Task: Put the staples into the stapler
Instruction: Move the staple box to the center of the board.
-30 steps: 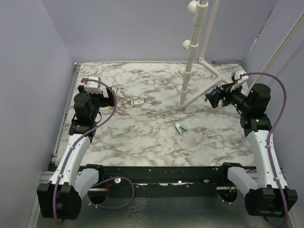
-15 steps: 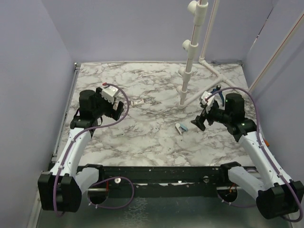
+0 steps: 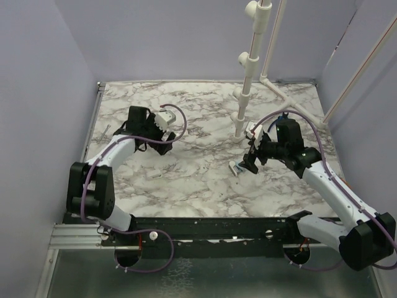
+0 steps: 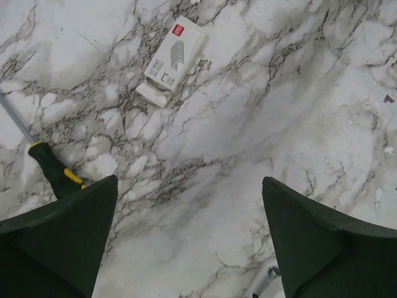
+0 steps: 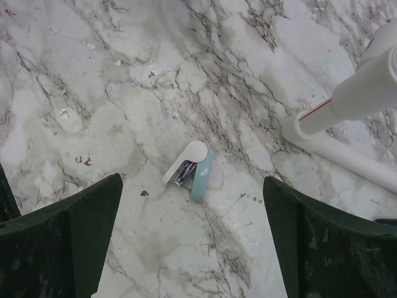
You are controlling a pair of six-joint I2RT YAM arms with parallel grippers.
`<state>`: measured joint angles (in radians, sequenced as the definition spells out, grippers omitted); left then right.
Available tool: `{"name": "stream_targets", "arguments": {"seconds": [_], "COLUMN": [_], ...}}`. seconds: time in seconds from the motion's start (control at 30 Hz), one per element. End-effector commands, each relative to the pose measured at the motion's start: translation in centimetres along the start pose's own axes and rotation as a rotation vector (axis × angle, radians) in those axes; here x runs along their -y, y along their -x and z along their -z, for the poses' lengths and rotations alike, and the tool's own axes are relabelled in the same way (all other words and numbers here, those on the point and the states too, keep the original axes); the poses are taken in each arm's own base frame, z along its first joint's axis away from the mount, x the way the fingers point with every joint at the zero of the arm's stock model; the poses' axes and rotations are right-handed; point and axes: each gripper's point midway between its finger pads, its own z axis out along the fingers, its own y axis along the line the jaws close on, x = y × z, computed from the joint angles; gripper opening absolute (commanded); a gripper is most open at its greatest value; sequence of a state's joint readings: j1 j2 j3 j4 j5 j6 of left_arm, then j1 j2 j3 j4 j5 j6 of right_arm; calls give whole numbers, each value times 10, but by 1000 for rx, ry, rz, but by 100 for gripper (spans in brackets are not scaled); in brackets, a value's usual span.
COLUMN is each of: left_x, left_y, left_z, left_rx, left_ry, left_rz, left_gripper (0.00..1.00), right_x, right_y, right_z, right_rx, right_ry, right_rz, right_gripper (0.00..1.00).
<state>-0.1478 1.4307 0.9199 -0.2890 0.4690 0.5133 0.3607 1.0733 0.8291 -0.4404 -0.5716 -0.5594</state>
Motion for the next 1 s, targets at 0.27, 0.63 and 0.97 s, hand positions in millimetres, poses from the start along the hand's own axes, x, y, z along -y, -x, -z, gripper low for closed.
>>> {"name": "stream_targets", "arguments": {"seconds": [0.27,0.63,0.97], "left_x": [-15,-13,82], "left_y": [17,-5,-34], "left_z": [-102,-140,-96], "left_rx": [-66,-205,-253], "left_ry": [-172,-319,-510], "left_rz": [-269,-322,-374], "left_gripper": [88,56,27], "right_x": [-12,-13,-14], "right_y": [-14,-23,-21], "right_z": [-5,-9,-18], "right_rx": [-8,-39,-12], "right_ry": [33,41,70], "right_rz": [-37,-55,-73], "right_gripper": [100,100,100]}}
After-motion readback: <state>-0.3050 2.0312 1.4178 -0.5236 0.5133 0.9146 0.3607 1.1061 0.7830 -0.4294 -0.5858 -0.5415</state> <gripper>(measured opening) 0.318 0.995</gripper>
